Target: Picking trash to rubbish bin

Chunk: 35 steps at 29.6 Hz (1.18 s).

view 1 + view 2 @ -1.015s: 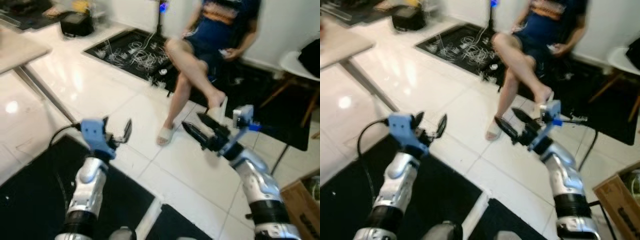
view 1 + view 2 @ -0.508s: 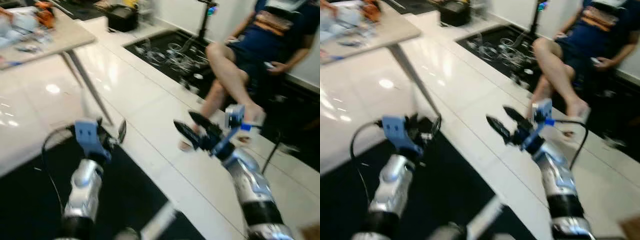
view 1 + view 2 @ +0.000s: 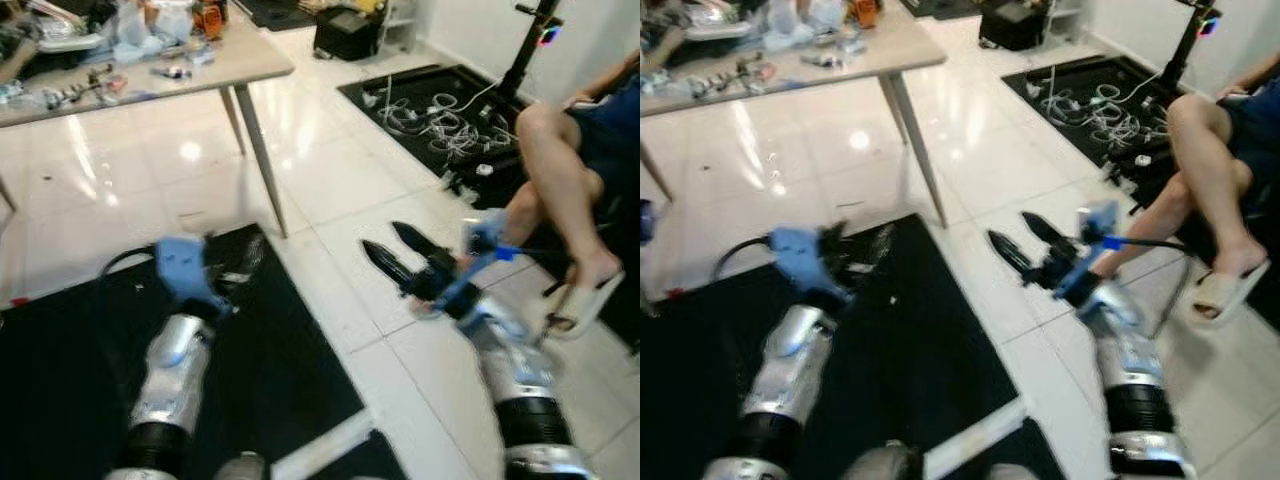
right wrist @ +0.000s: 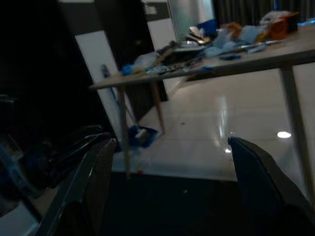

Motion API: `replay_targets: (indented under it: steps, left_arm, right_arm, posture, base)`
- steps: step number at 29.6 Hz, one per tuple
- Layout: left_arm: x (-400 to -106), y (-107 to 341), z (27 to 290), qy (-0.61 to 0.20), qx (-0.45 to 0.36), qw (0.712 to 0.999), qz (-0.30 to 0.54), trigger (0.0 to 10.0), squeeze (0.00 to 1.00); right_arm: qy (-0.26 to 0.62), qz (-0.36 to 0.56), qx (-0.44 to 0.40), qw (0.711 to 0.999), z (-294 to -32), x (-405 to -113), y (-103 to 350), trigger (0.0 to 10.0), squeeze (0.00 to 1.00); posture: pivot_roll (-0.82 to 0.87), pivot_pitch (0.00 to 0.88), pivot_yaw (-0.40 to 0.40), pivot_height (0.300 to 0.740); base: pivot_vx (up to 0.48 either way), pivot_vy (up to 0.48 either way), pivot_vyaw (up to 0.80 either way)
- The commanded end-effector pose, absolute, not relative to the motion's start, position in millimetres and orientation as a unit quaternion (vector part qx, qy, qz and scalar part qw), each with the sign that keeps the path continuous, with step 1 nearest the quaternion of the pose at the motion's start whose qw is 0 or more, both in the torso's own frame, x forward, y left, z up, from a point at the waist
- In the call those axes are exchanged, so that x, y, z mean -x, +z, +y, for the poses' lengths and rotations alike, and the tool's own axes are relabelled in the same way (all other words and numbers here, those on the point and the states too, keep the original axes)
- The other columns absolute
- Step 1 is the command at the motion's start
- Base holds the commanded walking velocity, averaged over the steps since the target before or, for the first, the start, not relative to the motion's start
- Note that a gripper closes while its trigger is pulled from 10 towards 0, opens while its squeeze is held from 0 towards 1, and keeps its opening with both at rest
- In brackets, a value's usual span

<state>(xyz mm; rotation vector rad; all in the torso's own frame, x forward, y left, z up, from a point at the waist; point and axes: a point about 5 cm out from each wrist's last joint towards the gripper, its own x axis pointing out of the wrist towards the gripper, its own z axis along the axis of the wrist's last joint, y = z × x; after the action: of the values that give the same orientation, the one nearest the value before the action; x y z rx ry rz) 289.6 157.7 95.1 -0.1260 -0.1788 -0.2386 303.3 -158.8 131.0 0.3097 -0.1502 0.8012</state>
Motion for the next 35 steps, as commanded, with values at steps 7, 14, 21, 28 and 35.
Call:
replay_targets:
  steps: [7, 14, 21, 28, 35]
  left_arm:
    - [-287.8, 90.7, 157.3, -0.120, 0.063, 0.988, -0.079, 10.0, 0.00]
    - [-287.9, 90.6, 157.5, -0.118, 0.064, 0.988, -0.079, 10.0, 0.00]
    - [-288.0, 89.9, 157.6, -0.116, 0.064, 0.988, -0.077, 10.0, 0.00]
    - [-288.2, 87.6, 156.7, -0.125, 0.066, 0.988, -0.062, 10.0, 0.00]
    - [-285.4, 87.9, 152.1, -0.173, 0.087, 0.980, -0.056, 10.0, 0.00]
  right_arm:
    - [0.382, -0.064, -0.146, 0.910, -162.5, -301.4, 126.9, 10.0, 0.00]
    - [0.382, -0.064, -0.147, 0.910, -162.3, -301.2, 127.4, 10.0, 0.00]
    - [0.380, -0.065, -0.150, 0.910, -162.3, -301.1, 127.8, 10.0, 0.00]
    - [0.370, -0.059, -0.159, 0.913, -162.9, -302.1, 127.1, 10.0, 0.00]
    - [0.366, -0.058, -0.161, 0.915, -163.0, -302.3, 127.5, 10.0, 0.00]
  posture:
    - [-0.06, 0.000, -0.031, 0.740]
    - [-0.06, 0.000, -0.031, 0.740]
    - [-0.06, 0.000, -0.031, 0.740]
    - [-0.06, 0.000, -0.032, 0.740]
    - [-0.06, 0.000, -0.032, 0.740]
  base:
    - [0.000, 0.000, 0.76]
    - [0.000, 0.000, 0.76]
    - [0.000, 0.000, 0.75]
    - [0.000, 0.000, 0.18]
    - [0.137, 0.000, 0.00]
